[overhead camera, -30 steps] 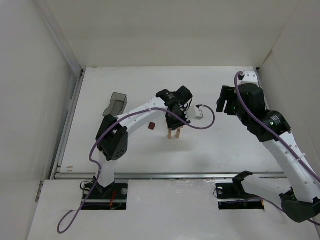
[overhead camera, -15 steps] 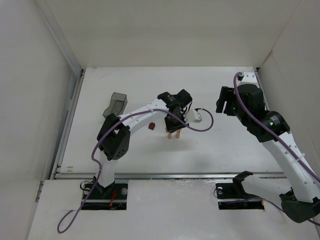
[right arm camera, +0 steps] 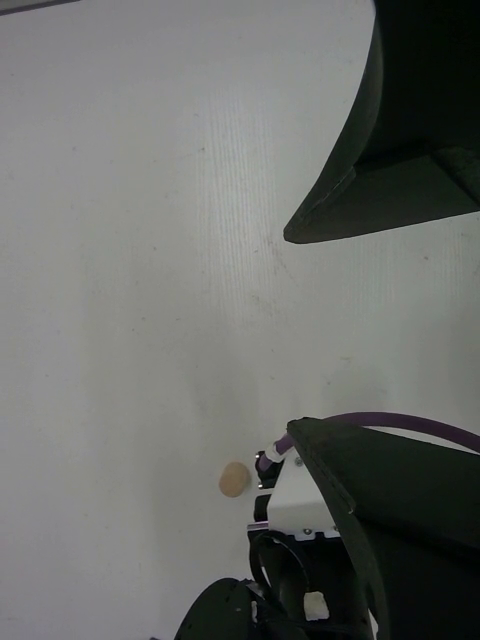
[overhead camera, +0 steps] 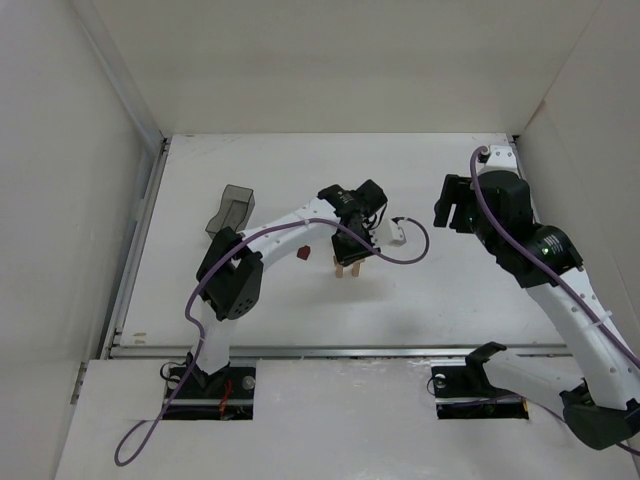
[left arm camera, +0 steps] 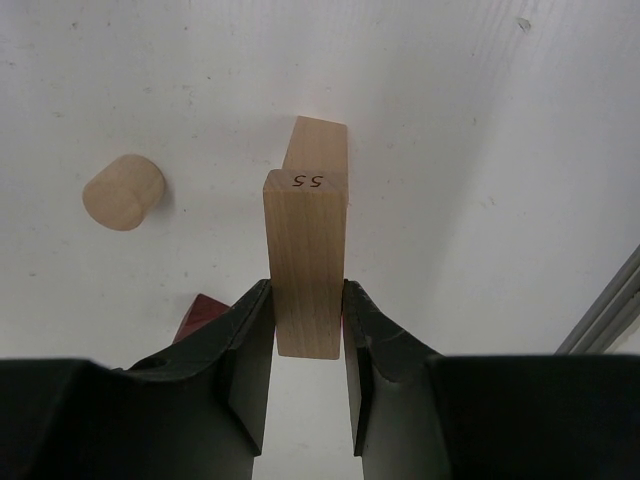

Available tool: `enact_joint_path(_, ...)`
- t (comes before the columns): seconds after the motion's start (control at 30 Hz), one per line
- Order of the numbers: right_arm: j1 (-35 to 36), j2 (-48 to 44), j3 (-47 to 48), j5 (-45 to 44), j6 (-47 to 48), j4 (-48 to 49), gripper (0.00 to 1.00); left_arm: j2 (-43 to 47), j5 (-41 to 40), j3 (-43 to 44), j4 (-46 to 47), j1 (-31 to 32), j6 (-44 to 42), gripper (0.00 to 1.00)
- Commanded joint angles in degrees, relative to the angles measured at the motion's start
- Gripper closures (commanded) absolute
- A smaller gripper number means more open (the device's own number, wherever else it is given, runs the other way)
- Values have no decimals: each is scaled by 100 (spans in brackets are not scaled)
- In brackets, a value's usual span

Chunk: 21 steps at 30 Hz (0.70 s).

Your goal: Build the wood block tower

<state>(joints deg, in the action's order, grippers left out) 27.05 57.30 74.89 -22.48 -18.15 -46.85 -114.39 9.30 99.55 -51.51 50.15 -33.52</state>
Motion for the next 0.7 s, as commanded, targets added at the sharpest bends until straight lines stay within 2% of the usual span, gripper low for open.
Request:
enact_joint_path(0.0,-33,-105,-19,7,49,247,24,66,-7,188,-114,30,-5,100)
enact_joint_path(0.2,-33,-158,-71,68,49,247,24,66,10,135,-114,30,-119,99)
enact_joint_path(0.23,-33,-158,-71,68,49,247,23,66,10,135,-114,30,-120,94)
enact_joint_path(0.27,-33,-218,-71,68,49,247,21,66,63,135,-114,30,-120,83)
enact_joint_path(0.37,-33,-219,-124,68,49,247,21,66,63,135,-166,30,-172,70)
enact_joint_path(0.4,-33,-219,-124,68,49,247,21,66,63,135,-167,30,-173,62)
enact_joint_path(0.5,-33,-219,-124,121,49,247,20,66,63,135,-167,30,-225,54)
enact_joint_path(0.53,-33,-219,-124,121,49,247,20,66,63,135,-167,30,-225,47)
enact_joint_path(0.67,-33,-219,-177,244,49,299,20,66,63,292,-228,30,-225,39)
